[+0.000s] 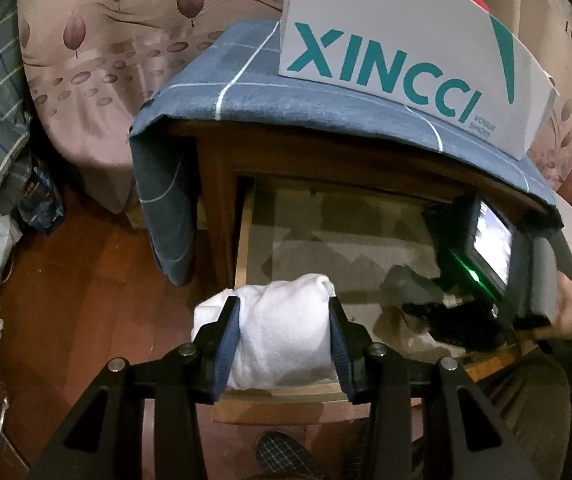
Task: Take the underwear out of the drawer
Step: 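Grasp the grey sock with the right gripper and lift it from the drawer, then carry the white sock with the left gripper over the box while the right gripper holds the grey sock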
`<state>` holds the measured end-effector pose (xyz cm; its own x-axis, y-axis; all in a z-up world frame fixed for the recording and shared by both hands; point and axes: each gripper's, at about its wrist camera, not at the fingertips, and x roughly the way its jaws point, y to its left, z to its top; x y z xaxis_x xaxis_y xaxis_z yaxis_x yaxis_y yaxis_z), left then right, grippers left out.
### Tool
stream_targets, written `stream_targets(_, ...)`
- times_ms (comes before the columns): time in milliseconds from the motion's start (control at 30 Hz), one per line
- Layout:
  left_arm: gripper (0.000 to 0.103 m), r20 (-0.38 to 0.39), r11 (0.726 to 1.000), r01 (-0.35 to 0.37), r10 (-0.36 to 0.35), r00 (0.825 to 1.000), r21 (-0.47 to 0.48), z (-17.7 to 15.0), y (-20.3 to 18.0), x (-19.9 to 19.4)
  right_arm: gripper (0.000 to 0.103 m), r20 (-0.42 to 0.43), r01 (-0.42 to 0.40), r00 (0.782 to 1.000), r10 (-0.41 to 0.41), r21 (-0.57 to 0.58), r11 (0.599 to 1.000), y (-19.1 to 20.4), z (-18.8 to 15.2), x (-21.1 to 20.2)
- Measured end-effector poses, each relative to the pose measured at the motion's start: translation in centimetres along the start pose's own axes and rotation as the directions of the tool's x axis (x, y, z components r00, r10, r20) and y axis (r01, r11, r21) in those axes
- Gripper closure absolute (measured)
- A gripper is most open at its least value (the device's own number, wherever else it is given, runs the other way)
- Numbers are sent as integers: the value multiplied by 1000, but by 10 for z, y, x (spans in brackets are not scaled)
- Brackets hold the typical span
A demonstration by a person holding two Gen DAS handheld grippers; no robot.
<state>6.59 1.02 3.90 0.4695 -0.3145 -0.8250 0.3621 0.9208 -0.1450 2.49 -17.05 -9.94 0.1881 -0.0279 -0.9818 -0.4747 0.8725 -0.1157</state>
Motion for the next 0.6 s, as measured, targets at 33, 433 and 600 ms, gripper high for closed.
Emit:
stream_targets(33,60,2,1000,-2,2,1000,4,0,-1,-1,81,14,11,1000,-10,-11,1000,6,-7,-5)
stream_targets(433,60,14,997,-20,19,1000,72,-3,-20,-8,81,190,-98,981,30,360,928,-11,-45,-91)
stream_targets(600,60,3,997,-14,14,1000,75,-5,-30,-10,81,223,-113,975,-12,537,836,-22,-76,-97)
